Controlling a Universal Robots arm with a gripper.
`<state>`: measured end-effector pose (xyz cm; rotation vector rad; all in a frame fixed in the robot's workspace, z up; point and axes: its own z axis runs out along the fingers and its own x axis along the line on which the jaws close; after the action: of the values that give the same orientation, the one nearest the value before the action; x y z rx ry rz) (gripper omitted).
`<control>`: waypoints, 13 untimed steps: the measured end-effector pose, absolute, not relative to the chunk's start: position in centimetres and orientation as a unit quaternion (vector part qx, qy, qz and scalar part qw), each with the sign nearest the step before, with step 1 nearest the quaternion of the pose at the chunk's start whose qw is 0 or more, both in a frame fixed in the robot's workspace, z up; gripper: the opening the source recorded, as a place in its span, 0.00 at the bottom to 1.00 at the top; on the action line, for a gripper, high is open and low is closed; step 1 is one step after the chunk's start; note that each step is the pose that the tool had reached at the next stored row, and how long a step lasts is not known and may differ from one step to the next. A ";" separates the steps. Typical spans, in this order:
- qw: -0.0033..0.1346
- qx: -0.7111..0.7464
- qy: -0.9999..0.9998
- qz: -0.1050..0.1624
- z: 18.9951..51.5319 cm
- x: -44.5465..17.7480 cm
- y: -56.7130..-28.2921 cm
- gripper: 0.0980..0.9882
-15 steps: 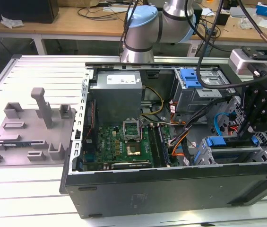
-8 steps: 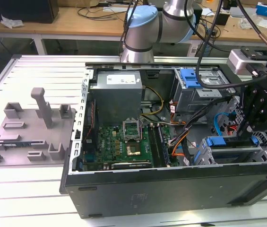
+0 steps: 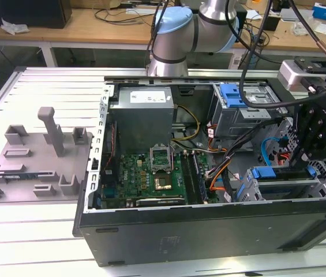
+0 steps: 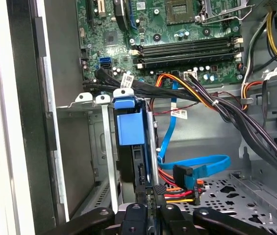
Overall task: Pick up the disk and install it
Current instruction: 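Insert the first disk wire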
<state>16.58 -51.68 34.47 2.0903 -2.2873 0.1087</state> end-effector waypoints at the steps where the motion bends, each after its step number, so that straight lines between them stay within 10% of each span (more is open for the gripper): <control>1: 0.021 0.674 -0.738 0.035 34.6 16.6 -51.7 0.08; 13: 0.020 0.674 -0.738 0.035 33.9 16.6 -51.9 0.08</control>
<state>16.58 -51.93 33.90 2.0898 -2.2881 0.1082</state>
